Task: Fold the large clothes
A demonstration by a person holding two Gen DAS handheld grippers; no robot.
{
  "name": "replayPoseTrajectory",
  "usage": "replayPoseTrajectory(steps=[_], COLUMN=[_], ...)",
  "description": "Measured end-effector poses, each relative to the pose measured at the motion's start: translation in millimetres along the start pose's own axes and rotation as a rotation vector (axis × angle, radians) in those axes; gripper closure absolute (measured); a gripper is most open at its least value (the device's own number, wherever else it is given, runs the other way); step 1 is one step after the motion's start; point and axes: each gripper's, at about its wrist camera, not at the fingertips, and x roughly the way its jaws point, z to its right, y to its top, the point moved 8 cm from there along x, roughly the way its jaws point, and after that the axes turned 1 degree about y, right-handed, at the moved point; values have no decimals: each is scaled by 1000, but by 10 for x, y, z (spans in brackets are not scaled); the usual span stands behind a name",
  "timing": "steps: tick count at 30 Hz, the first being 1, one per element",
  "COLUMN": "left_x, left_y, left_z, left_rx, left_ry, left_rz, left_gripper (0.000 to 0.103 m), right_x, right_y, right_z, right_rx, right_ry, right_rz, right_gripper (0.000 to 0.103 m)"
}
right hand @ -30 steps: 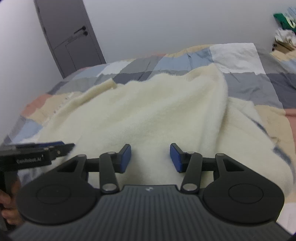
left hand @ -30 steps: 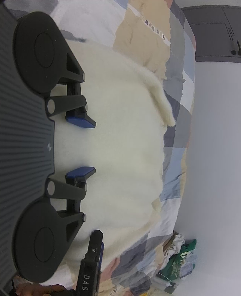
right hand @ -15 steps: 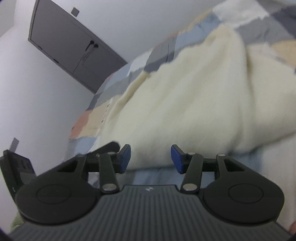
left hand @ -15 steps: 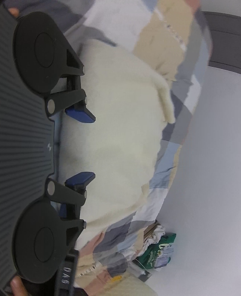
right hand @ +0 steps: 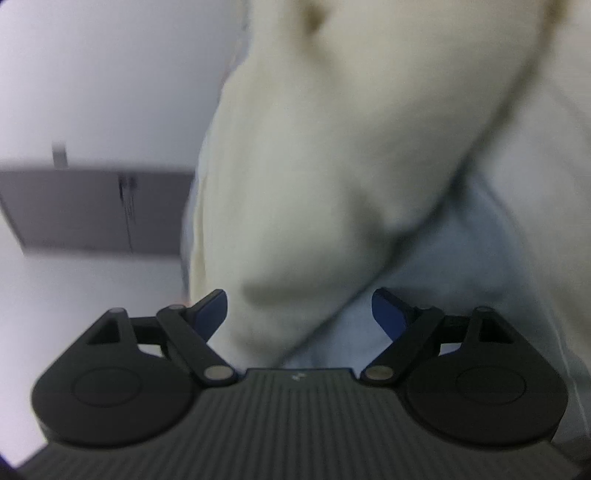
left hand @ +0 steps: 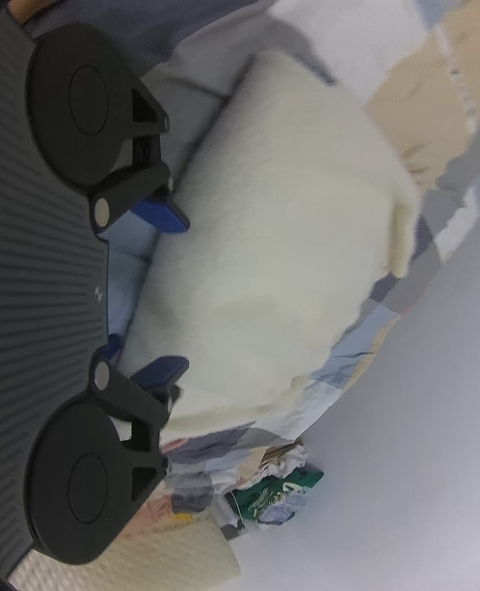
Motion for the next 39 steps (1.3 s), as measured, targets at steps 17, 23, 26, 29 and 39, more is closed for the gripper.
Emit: replayPoseTrajectory(steps=[17, 23, 26, 29, 39], left_x=[383, 363, 403, 478, 402], left_y=[-1, 186, 251, 305, 341], left_z=[-373, -623, -700, -660, -249], left_rx=[-361, -520, -575, -546, -273], left_ry=[-120, -136, -138, -116, 69], left_rz=[-100, 32, 85, 111, 250], left_gripper=[14, 14, 15, 17, 64], right_x=[-237, -293, -262, -187, -188], right_y=[226, 233, 243, 326, 393], right_z=[-186, -117, -17, 98, -62], right_rx=[73, 90, 90, 101, -74], right_ry=[149, 150, 101, 45, -47], right_rz=[64, 77, 96, 121, 160], right_gripper=[14, 14, 15, 24, 53])
